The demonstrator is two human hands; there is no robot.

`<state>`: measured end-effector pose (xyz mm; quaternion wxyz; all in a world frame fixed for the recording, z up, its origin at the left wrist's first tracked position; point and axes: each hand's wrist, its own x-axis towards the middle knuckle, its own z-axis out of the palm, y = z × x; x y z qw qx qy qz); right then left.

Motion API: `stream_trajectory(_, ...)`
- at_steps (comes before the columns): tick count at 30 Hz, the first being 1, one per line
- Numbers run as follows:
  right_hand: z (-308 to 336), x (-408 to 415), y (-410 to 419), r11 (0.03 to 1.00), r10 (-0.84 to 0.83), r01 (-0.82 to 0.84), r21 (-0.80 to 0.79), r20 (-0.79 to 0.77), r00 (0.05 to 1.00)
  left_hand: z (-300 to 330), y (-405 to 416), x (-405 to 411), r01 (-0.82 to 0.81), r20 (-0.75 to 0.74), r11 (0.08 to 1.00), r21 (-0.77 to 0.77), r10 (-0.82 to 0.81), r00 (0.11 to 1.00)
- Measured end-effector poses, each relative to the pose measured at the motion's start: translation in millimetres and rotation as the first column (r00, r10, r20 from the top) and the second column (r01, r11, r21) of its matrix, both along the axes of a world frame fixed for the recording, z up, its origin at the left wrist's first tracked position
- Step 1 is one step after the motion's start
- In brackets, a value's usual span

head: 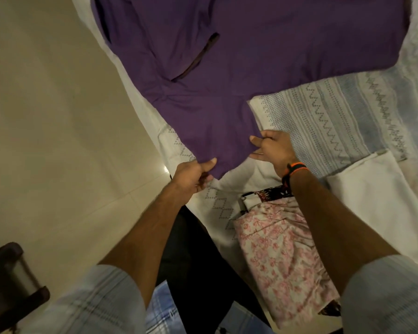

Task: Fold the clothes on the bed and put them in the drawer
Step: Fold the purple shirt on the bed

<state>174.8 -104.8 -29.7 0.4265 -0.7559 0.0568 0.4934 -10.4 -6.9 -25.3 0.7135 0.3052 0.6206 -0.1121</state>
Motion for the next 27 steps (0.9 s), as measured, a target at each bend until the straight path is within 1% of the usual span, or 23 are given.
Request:
stream_trajectory(4, 21.3, 11.8, 22.5, 0.986, -0.139, 0.146, 0.083, -0.087, 0.986, 17.0, 24.4, 3.3, -0.143, 0.168, 0.989, -0.034, 0.147, 0.975)
stream_trajectory(7, 33.5, 21.5, 49.1, 0.958, -0.199, 0.224, 0.178, -0.146, 0.969, 32.2, 50.6, 13.6, -0.289, 0.248, 0.956, -0.045, 0.291, 0.924)
stream_trajectory(10, 42.9, 29.8, 82.2, 0.933, -0.225, 0.261, 0.248, -0.164, 0.960, 44.4, 81.7, 27.1, -0.433, 0.292, 0.900, -0.048, 0.427, 0.856)
stream_trajectory(13, 49.3, 38.5, 121.8, 0.924, -0.247, 0.286, 0.254, -0.176, 0.953, 51.5, 117.0, 41.2, -0.537, 0.310, 0.842, -0.048, 0.524, 0.794)
stream_trajectory(17, 51.1, 50.8, 172.1, 0.912, -0.277, 0.321, 0.256, -0.196, 0.941, 55.2, 166.3, 63.2, -0.636, 0.345, 0.771, -0.044, 0.609, 0.714)
stream_trajectory(21, 46.0, 62.5, 213.5, 0.901, -0.293, 0.344, 0.265, -0.214, 0.932, 52.3, 209.0, 82.1, -0.664, 0.349, 0.747, -0.020, 0.628, 0.696)
stream_trajectory(25, 35.2, 76.9, 252.0, 0.887, -0.322, 0.376, 0.267, -0.225, 0.920, 40.6, 250.5, 104.0, -0.718, 0.347, 0.694, -0.053, 0.687, 0.639)
stream_trajectory(27, 32.4, 82.1, 261.9, 0.882, -0.332, 0.384, 0.273, -0.216, 0.918, 34.8, 262.8, 110.5, -0.729, 0.357, 0.682, -0.049, 0.694, 0.625)
